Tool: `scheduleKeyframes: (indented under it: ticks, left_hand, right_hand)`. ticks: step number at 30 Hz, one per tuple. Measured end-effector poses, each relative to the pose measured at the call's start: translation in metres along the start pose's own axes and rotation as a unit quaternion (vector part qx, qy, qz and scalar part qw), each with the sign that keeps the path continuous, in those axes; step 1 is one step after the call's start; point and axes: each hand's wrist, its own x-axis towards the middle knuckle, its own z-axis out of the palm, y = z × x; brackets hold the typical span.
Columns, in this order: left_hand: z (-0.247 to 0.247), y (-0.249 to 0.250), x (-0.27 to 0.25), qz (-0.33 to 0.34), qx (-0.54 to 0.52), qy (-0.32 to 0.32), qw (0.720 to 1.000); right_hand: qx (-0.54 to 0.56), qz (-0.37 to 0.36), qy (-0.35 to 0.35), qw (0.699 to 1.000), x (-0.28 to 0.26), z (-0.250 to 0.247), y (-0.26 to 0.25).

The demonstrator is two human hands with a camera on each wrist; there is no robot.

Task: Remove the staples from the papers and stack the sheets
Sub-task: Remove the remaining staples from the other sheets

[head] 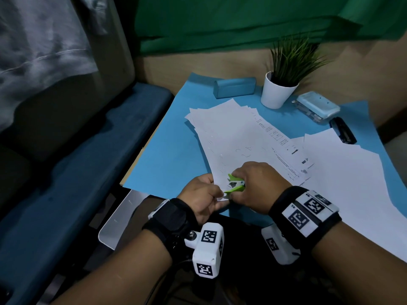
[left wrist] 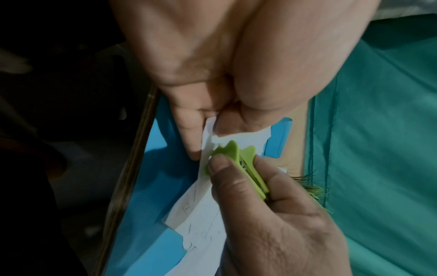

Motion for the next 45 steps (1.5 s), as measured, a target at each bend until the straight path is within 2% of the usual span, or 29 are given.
scheduleKeyframes:
  ticks: [8,28,35,37,38,40,42,43,45]
  left_hand:
    - [0.003,-0.003,0.001,0.028,0.075,0.007,0.997]
    - [0.007,0.002,0.004,0.05,0.128,0.023,0.99]
    - [0.011,0.004,0.008,0.058,0.114,0.068,0.989]
    - [0.012,0.006,0.008,0.053,0.086,0.078,0.992]
    - [0.012,0.007,0.008,0.048,0.07,0.08,0.993]
    - [0.01,0.008,0.008,0.034,0.05,0.083,0.995]
    - [0.008,0.008,0.008,0.025,0.039,0.082,0.996]
    - [0.007,0.009,0.009,0.023,0.037,0.081,0.996]
    - [0.007,0.011,0.008,0.019,0.042,0.085,0.995]
  right_hand:
    - [-0.028,0.004,-0.011,1.0,0.005,-0.002,-0.002]
    - [-0.056,0.007,-0.002,0.998,0.01,-0.007,-0.005]
    - [0.075,0.043,0.03,0.996,0.011,0.002,0.006]
    - [0.193,0.092,0.034,0.976,0.013,0.003,0.013]
    - [0.288,0.131,0.033,0.948,0.013,0.003,0.017]
    - [0.471,0.189,0.036,0.861,0.012,0.003,0.026]
    - [0.545,0.223,0.048,0.807,0.011,0.004,0.034]
    - [0.559,0.233,0.051,0.794,0.011,0.005,0.038]
    - [0.547,0.238,0.05,0.801,0.013,0.006,0.044]
